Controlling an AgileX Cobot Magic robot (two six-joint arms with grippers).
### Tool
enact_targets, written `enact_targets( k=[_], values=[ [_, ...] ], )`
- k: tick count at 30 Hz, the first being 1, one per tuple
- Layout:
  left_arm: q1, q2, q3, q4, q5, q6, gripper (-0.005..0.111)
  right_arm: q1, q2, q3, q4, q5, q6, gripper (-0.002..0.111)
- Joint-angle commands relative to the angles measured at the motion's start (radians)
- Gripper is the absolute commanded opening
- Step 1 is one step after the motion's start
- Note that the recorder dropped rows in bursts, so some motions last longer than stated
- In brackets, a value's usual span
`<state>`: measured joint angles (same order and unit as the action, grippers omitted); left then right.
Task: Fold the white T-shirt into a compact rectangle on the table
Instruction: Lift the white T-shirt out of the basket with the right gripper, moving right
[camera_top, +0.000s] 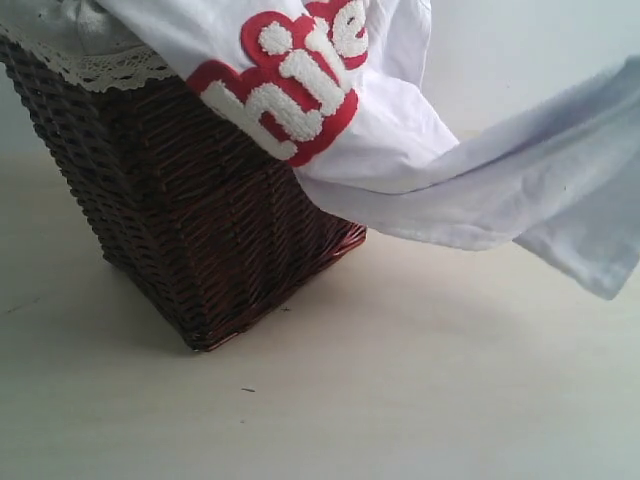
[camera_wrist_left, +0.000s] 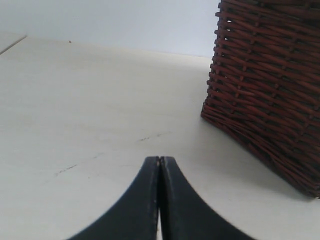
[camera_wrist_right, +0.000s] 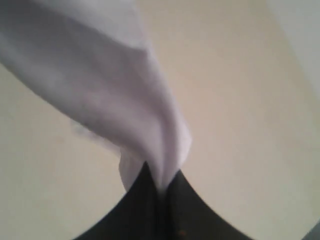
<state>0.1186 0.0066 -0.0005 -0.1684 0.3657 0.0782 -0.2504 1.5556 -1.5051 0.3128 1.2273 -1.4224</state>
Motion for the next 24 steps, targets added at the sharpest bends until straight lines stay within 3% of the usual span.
enact_targets(
  k=[1,6,24],
  values=[
    [-0.007,-0.007,0.001,-0.010,-0.005,0.001,0.000,-0.069,0.033,0.179,0.002,-0.006,-0.105,0.000],
    [-0.007,-0.007,0.001,-0.010,-0.005,0.001,0.000,-0.172,0.146,0.271,-0.064,-0.114,-0.105,0.000],
    [-0.007,-0.007,0.001,-0.010,-0.005,0.001,0.000,-0.382,0.284,0.275,-0.244,-0.176,-0.189,0.000]
  ],
)
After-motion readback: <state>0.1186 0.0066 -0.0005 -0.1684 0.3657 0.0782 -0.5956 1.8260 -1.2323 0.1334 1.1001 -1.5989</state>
